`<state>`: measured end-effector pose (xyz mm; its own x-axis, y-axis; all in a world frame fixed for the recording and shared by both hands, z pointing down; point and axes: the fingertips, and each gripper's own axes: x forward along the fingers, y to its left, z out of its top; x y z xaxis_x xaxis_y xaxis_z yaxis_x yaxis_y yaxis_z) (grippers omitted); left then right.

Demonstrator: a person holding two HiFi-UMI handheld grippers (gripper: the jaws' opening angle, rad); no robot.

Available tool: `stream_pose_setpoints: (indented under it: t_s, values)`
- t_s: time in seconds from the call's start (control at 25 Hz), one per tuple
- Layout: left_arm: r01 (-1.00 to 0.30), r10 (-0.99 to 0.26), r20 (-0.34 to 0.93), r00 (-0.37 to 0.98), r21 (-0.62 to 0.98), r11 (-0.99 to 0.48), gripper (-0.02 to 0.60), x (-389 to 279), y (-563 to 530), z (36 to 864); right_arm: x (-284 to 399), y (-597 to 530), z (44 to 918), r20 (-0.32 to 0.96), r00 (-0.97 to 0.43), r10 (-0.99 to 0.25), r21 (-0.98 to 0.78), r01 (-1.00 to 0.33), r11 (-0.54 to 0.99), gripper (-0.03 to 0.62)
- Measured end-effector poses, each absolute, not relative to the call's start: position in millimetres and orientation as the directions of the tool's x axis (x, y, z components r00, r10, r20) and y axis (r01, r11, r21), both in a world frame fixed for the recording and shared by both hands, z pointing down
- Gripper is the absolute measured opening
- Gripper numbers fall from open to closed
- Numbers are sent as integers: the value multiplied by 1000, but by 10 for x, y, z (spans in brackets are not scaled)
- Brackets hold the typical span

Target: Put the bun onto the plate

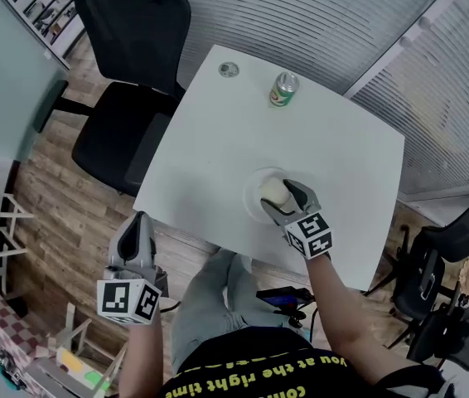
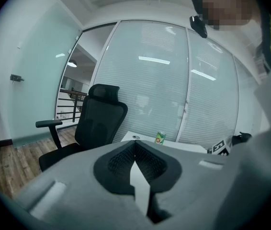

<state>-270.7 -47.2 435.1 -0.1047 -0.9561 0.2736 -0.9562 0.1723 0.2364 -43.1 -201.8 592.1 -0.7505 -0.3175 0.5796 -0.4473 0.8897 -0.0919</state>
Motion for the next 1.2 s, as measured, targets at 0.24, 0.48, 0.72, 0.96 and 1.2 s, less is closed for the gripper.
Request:
stream_pose_setpoints:
  t_s: [0.24, 0.48, 0.72, 0.96, 1.2]
  values:
    - [-954, -951, 287, -111, 238, 183, 0, -2736, -426, 4399, -447, -2026, 6077, 595, -738, -317, -106, -463, 880, 318]
    - [-953, -949, 292, -117, 237, 190, 0, -2753, -416, 4422, -434, -2014, 6166, 606, -732, -311, -107, -463, 880, 318]
    - [-952, -948, 296, -118, 239, 193, 0, -2750, -419, 4437, -439, -1996, 6232, 622, -723, -301, -101, -455, 885, 318]
    - [-951, -948, 298, -112, 243, 189, 0, -2761, -436, 4460, -455, -1988, 6277, 642, -707, -295, -88, -450, 888, 318]
    - [-954, -951, 294, -99, 245, 175, 0, -2730, -482, 4459, -439, -1972, 6349, 679, -676, -287, -65, -444, 893, 319]
